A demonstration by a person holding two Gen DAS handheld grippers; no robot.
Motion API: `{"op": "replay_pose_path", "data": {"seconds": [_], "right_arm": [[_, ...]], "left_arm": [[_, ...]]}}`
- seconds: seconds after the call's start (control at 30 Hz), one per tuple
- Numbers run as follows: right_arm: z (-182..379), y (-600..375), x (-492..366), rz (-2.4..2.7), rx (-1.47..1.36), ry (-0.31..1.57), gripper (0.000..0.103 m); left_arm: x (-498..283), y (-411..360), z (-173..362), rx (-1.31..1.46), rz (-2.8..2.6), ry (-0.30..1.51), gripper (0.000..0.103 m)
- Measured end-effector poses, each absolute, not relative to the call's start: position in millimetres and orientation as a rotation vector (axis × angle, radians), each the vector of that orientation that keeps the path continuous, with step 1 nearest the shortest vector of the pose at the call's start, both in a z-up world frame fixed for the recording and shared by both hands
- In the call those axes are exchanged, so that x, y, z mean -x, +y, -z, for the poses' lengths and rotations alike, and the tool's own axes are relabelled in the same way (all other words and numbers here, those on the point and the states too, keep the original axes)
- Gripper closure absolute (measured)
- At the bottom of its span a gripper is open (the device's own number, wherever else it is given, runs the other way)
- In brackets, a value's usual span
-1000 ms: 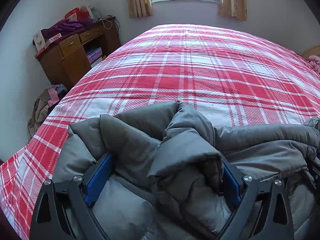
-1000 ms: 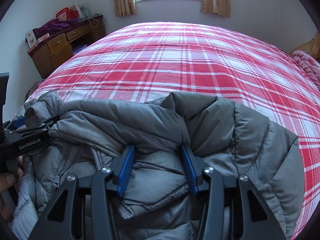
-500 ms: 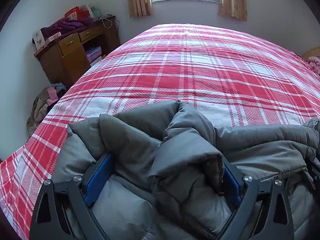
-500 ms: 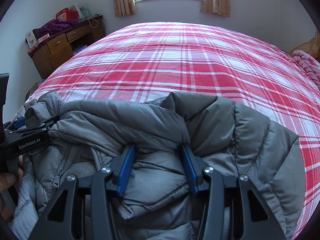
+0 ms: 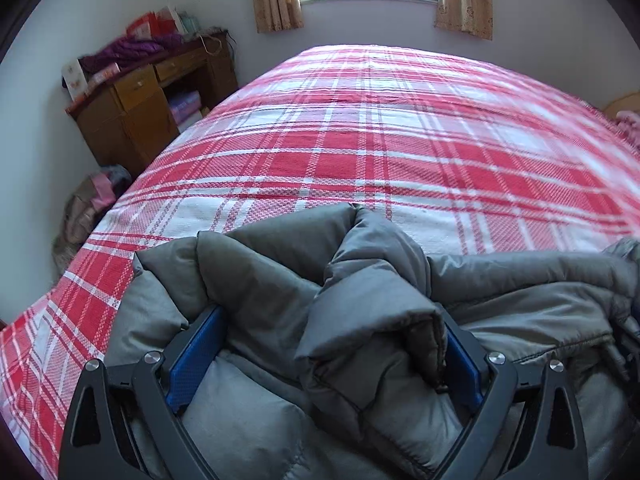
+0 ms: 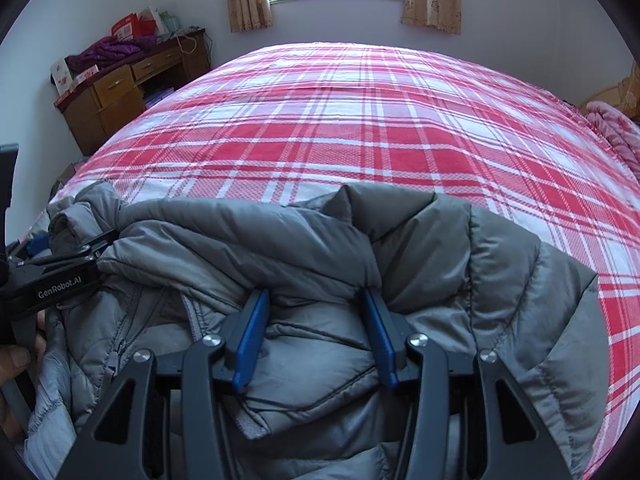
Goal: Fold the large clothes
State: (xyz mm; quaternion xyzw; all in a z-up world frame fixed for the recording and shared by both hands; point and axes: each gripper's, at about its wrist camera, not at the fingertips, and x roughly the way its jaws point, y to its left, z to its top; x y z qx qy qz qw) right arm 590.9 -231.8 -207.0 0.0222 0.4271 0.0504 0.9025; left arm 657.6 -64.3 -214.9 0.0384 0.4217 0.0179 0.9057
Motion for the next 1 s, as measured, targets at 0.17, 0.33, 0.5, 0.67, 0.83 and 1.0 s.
{"op": "replay_pose_path", "data": {"seconds": [0.17,0.33,0.5,0.67,0.83,1.0], "right_arm": [[173.2,-253.7,-563.5,-0.097,-0.052,0.897,0.022],[149.4,-297.7,-469.0,-0.103,-0.107,0.882,0.019],[175.1,-330.3,-346.2,-0.079,-0.121,0.962,0.019],[179.2,-352.9,-249.9,0.016,-0.16,0.932,0.017],[191.5,-352.6,-191.4,0.029,-0.246,0.931,0.014],[199.4,-336.3,-151.6,0.016,-0.239,0.9,0.027]], "left_arm": [[-602.1,-28.2,161.7,-0.048,0.011,0.818,0.005],[-488.1,14.1,158.6,-0.116,0.045,0.838,0.005],[-364.9,49.1,185.2,-0.191,0.047,0.887,0.005],[-279.2,74.6,206.8,-0.147,0.048,0.931,0.005],[-237.7,84.8,226.5,-0.039,0.057,0.968,0.005],[-229.1,87.9,230.0,0.001,0.073,0.969,0.005]]}}
